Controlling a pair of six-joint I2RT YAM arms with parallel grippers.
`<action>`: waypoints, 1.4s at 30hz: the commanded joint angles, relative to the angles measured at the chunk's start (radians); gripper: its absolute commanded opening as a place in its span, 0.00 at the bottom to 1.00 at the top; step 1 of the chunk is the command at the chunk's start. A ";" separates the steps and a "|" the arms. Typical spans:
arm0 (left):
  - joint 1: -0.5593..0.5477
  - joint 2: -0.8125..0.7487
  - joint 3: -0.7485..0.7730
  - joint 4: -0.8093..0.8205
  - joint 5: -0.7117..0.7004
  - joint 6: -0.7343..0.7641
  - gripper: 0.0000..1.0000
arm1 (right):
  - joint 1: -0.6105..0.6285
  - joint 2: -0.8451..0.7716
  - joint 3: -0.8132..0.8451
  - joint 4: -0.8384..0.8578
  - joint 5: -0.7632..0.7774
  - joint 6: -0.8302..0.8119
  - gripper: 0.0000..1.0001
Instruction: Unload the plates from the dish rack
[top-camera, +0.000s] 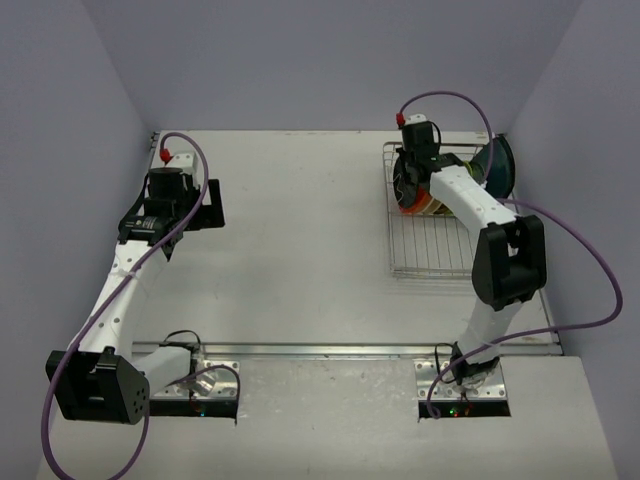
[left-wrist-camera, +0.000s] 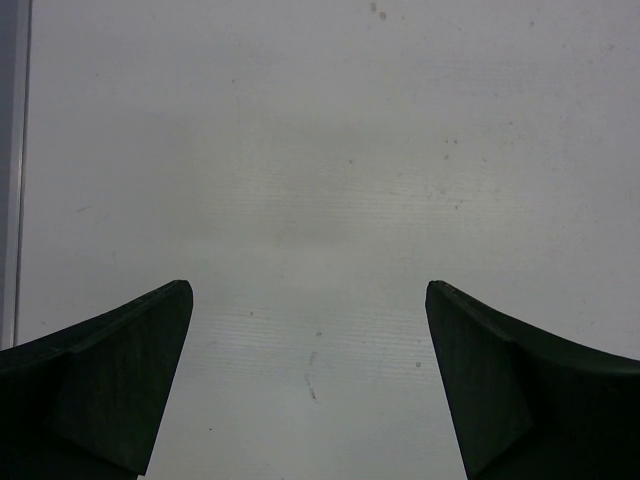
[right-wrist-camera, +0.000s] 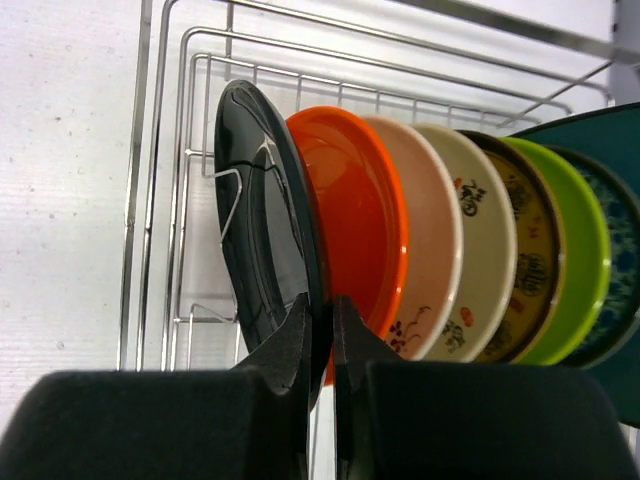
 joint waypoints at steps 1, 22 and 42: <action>0.010 -0.023 0.029 0.043 -0.036 -0.008 1.00 | 0.033 -0.108 0.111 0.052 0.095 -0.058 0.00; -0.078 -0.032 0.055 0.362 0.984 -0.235 0.92 | 0.033 -0.428 -0.052 -0.047 -1.013 0.233 0.00; -0.290 0.157 0.133 0.302 0.692 -0.193 0.07 | 0.135 -0.386 -0.052 -0.053 -1.031 0.233 0.05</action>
